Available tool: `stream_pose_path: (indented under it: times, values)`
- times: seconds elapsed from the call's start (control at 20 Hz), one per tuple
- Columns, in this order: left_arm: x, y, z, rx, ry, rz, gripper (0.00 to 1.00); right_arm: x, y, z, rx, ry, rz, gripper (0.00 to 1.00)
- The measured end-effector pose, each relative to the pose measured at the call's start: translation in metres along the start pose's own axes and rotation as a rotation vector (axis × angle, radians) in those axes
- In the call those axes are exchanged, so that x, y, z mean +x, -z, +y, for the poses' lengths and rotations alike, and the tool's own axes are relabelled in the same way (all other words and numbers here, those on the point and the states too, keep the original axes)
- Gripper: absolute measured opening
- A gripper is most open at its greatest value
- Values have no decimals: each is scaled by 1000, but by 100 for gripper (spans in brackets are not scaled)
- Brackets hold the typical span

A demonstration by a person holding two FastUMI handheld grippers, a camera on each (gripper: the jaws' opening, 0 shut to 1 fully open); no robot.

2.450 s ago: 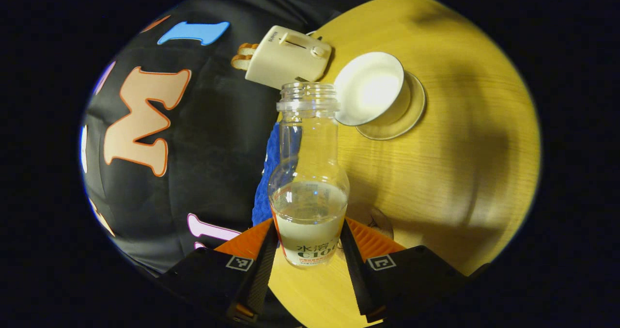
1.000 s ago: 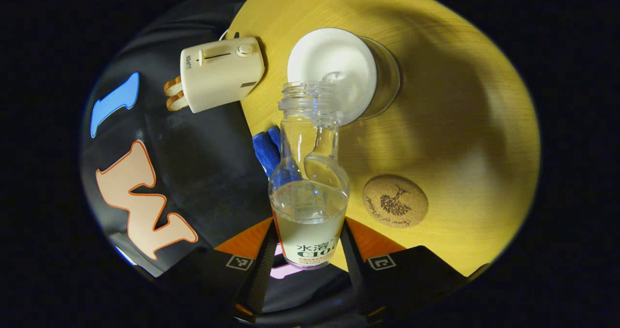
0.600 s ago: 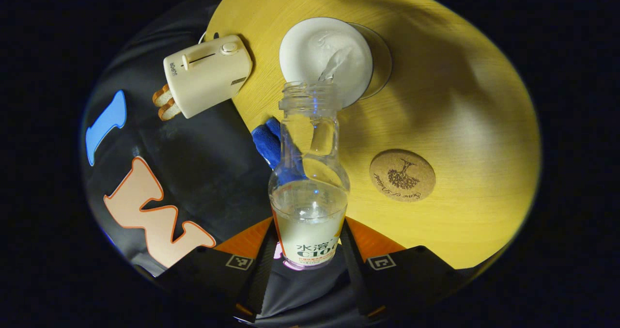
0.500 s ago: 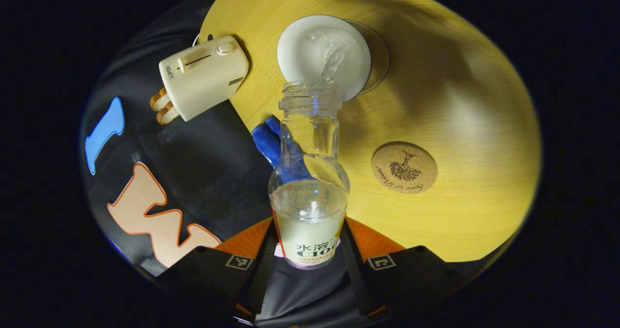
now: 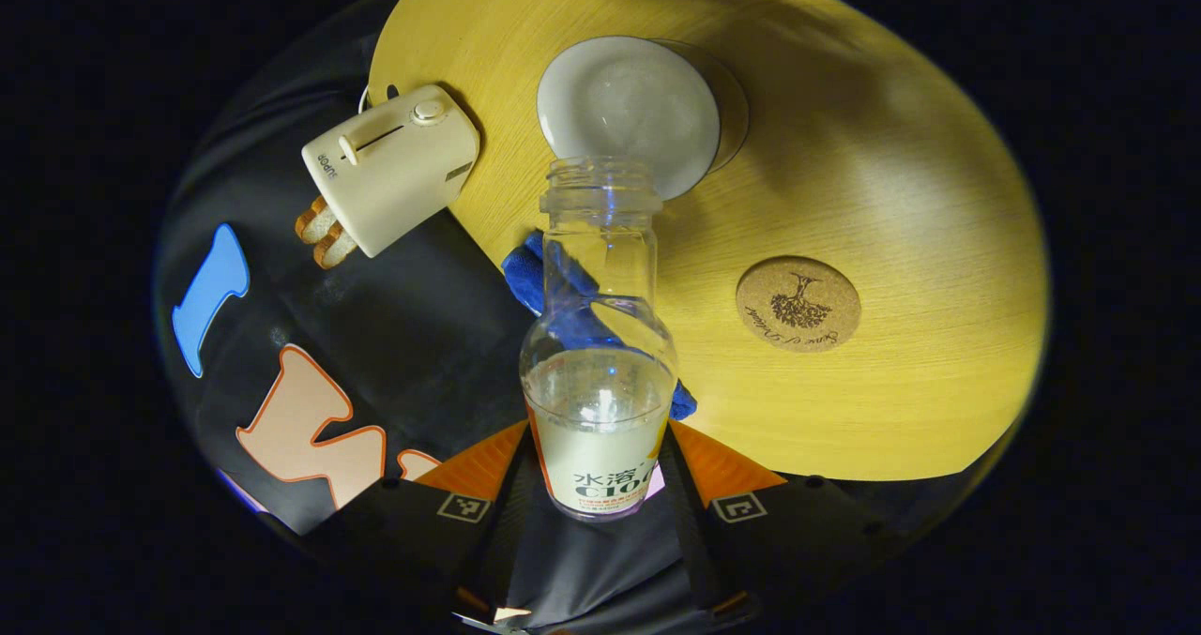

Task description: Open the teacup lid with one hand, grasp the water bottle and pour water into the teacup with the other hand; after pouring, place the water bottle on the coaster and then close the teacup lid.

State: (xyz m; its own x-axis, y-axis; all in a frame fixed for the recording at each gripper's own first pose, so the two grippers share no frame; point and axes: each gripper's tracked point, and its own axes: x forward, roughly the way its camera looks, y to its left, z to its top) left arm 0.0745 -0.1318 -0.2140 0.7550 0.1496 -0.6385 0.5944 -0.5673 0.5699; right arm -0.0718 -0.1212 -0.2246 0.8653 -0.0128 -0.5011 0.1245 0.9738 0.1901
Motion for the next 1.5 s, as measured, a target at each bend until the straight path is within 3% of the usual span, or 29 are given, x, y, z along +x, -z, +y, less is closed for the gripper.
stream_pose_path:
  times: [0.35,0.75,0.95,1.15,1.35,1.5]
  values:
    - [4,-14,-24,-257,43,-131,70,1,-5,6,-31,-7,0,31]
    - [0,-32,-39,-737,46,-328,68,2,-16,2,-56,12,-1,31]
    - [-2,-38,-54,-983,102,-386,70,4,-20,3,-73,22,3,28]
    - [0,-44,-51,-1221,79,-476,69,2,-22,7,-98,27,13,34]
    - [3,-47,-55,-1492,84,-537,69,2,-26,8,-143,44,25,28]
    - [9,-47,-56,-1651,68,-588,70,2,-37,8,-194,65,15,34]
